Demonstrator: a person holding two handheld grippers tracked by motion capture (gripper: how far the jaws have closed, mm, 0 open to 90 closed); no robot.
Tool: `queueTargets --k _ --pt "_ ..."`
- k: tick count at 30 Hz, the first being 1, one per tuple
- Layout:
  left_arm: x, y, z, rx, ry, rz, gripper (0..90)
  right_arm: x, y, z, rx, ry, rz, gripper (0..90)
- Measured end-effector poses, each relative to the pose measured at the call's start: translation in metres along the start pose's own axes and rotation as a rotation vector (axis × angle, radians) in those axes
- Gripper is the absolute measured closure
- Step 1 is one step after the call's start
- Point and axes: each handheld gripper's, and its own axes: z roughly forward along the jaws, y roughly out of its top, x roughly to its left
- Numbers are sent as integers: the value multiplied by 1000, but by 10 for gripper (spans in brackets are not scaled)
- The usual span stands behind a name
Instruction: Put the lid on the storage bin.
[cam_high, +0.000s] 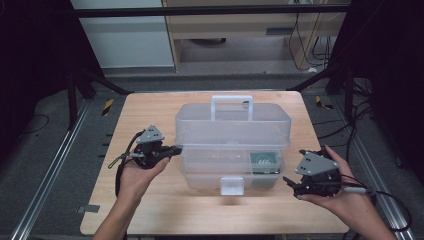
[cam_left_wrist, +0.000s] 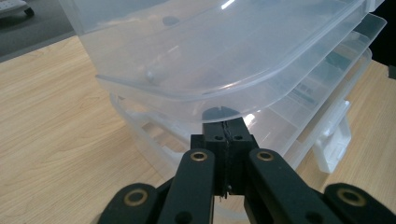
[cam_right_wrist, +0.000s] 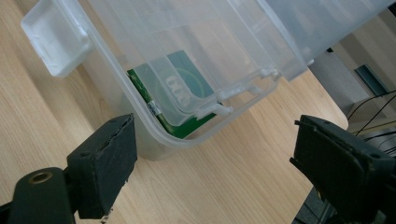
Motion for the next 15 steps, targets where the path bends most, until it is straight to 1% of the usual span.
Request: queueTargets --k 4,9,15 --pt "-1 -3 0 1 -3 -1 900 -1 -4 -1 1 -6 9 135" --pt "0 -7 0 -9 -9 -13 900 -1 -9 0 9 -15 18 136" --pt "-1 -14 0 -6 -2 -17 900 -1 -16 3 26 -21 34 137"
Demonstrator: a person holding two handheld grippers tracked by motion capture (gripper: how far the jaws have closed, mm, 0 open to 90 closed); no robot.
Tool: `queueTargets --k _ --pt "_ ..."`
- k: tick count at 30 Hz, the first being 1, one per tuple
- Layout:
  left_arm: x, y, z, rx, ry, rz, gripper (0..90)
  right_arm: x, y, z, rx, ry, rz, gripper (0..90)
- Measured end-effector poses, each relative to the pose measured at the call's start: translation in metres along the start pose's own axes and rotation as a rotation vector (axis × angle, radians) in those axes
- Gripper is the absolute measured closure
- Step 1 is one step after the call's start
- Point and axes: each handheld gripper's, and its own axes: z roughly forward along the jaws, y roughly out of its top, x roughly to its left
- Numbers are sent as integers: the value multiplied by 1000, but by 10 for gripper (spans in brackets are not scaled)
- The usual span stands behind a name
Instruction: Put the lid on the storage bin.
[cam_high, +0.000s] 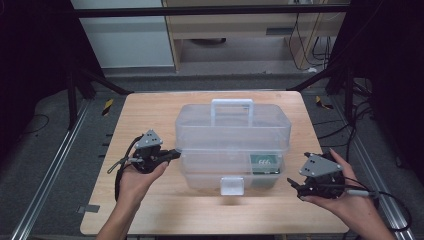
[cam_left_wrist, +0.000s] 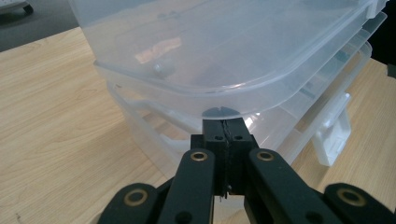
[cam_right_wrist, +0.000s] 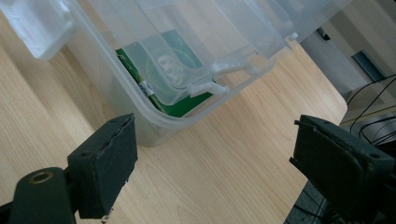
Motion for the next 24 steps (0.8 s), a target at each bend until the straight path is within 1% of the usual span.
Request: queueTargets --k 5,9,11,15,18,19,21,24 --pt "0 -4 1 5 1 0 900 0 -4 4 8 -8 7 137" --pt "1 -7 1 6 2 -5 900 -1 -6 8 16 -16 25 137" --pt "1 -8 1 7 7 2 900 -3 -9 10 27 -28 53 137" --pt "1 -10 3 13 6 2 900 -7 -18 19 49 -45 102 138" --pt "1 -11 3 15 7 6 900 -9 -22 23 60 -51 116 141" --pt "1 -13 4 15 5 1 900 -10 -28 26 67 -57 134 142" --pt "1 -14 5 20 6 5 900 -12 -32 29 70 -56 148 145" --pt "1 -16 6 31 5 9 900 -13 -37 32 78 -55 157 148"
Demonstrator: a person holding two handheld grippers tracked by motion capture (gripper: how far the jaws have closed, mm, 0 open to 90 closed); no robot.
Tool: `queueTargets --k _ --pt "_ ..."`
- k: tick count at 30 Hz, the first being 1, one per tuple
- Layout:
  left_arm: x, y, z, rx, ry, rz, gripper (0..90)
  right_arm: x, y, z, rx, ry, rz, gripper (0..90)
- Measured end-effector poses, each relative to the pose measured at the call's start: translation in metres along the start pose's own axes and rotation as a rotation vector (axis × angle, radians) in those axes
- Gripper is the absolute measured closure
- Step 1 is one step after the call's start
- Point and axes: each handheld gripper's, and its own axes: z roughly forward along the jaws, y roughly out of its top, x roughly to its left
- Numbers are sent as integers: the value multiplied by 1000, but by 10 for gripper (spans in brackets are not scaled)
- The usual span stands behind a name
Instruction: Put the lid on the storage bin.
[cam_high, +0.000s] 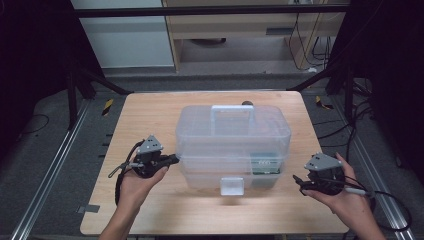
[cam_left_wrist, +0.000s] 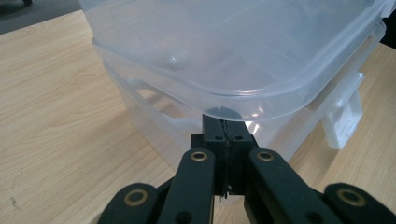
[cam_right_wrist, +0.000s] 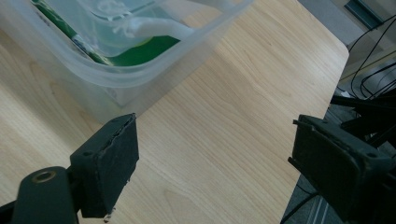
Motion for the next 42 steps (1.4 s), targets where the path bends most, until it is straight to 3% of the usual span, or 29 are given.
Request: queueTargets --k 5,8,10,13,19,22,25,27,31,37,40,42 --pt "5 -4 2 55 32 32 900 -2 -4 8 -6 -5 20 152" --pt "13 -8 1 70 55 24 900 -3 -6 14 -1 -14 30 158" --pt "29 -12 -2 89 117 12 900 -5 -7 19 3 -29 47 159" --pt "51 -20 0 108 160 -21 900 -10 -10 30 20 -56 85 164" --pt "96 -41 13 158 262 -89 893 -26 -18 61 48 -56 171 195" --pt "115 -50 20 155 294 -126 866 -37 -20 76 55 -63 222 197" --pt "128 -56 26 145 346 -152 786 -48 -21 93 38 -64 288 191" --pt "134 -59 31 122 380 -177 655 -52 -22 102 35 -62 314 178" --pt "143 -64 39 122 421 -182 469 -59 -25 122 33 -34 391 139" --pt "150 -75 52 171 375 -220 244 -62 -29 142 34 -17 455 101" --pt "150 -80 56 175 402 -221 194 -61 -30 148 41 -22 467 93" --pt "150 -83 59 168 394 -231 173 -60 -30 152 45 -16 466 90"
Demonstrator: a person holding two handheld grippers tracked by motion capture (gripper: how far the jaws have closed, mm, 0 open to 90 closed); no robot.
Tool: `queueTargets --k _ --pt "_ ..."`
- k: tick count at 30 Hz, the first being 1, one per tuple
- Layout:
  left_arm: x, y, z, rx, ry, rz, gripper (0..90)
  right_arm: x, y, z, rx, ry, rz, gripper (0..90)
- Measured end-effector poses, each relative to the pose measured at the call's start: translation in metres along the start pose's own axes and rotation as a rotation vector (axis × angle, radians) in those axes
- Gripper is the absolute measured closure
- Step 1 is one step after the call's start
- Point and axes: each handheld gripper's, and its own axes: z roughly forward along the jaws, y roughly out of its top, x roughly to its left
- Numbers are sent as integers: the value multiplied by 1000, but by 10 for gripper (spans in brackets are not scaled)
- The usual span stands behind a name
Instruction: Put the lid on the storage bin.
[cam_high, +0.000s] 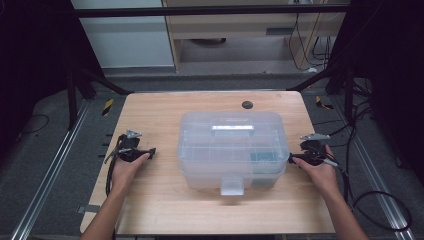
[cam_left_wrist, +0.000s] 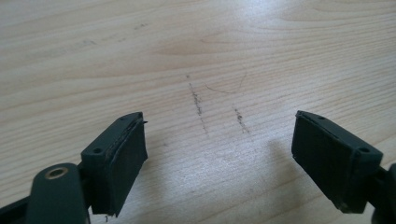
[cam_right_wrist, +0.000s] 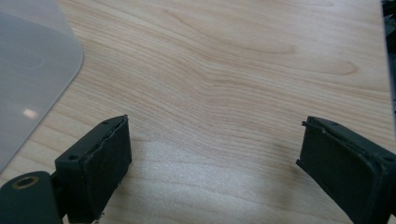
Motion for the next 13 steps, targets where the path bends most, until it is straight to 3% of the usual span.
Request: queueTargets --k 7,13 --pt "-5 -7 7 -45 -10 -3 93 2 -3 8 -34 32 53 59" --pt "-7 -7 9 -29 11 -20 23 5 -4 9 -19 1 84 3"
